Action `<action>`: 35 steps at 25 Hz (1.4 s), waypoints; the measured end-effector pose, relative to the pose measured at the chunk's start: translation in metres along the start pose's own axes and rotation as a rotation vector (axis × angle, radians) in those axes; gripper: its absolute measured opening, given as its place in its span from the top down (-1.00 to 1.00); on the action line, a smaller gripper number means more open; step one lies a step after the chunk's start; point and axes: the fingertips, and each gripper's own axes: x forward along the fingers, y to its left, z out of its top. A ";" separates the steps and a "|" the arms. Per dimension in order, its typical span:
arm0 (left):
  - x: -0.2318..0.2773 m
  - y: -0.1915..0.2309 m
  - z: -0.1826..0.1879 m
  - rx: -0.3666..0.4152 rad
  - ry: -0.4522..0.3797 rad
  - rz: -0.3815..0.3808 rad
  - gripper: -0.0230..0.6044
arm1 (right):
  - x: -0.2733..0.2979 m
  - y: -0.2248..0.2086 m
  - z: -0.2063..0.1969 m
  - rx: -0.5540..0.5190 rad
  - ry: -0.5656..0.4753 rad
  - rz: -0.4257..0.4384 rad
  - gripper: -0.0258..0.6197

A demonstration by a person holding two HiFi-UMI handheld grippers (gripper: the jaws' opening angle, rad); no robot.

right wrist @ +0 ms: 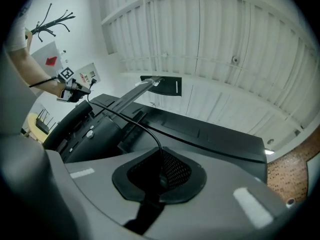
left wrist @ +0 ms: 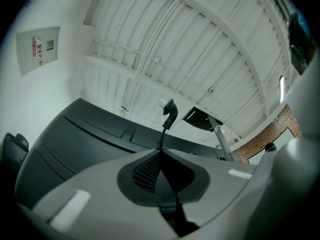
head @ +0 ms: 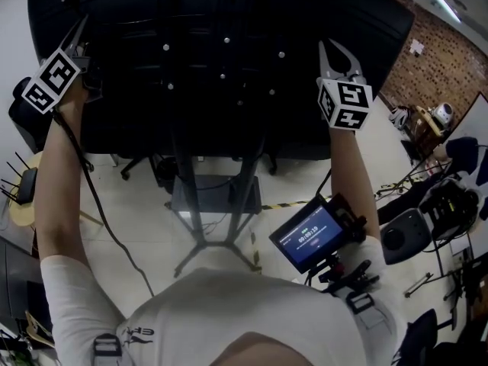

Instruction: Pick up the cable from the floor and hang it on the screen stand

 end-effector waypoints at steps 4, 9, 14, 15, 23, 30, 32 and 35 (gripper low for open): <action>-0.003 0.010 -0.003 0.012 0.008 0.021 0.90 | 0.005 0.008 0.000 -0.034 0.043 0.017 0.83; -0.010 0.008 -0.003 0.019 0.015 0.031 0.90 | 0.000 0.007 0.006 -0.073 0.069 0.028 0.83; -0.015 0.029 -0.009 -0.003 0.016 0.044 0.90 | 0.009 0.023 0.006 -0.090 0.087 0.041 0.83; -0.017 0.036 -0.012 -0.007 0.015 0.048 0.90 | 0.012 0.029 0.004 -0.092 0.091 0.044 0.83; -0.028 0.066 -0.018 -0.021 0.006 0.063 0.87 | 0.017 0.055 0.002 -0.128 0.121 0.064 0.83; -0.014 0.067 -0.014 -0.009 0.006 0.074 0.87 | 0.015 0.057 -0.001 -0.140 0.118 0.077 0.83; -0.010 0.068 -0.012 0.005 0.007 0.079 0.87 | 0.014 0.058 -0.001 -0.140 0.112 0.082 0.83; -0.004 0.071 -0.016 0.016 0.016 0.089 0.87 | 0.012 0.057 -0.003 -0.134 0.105 0.081 0.83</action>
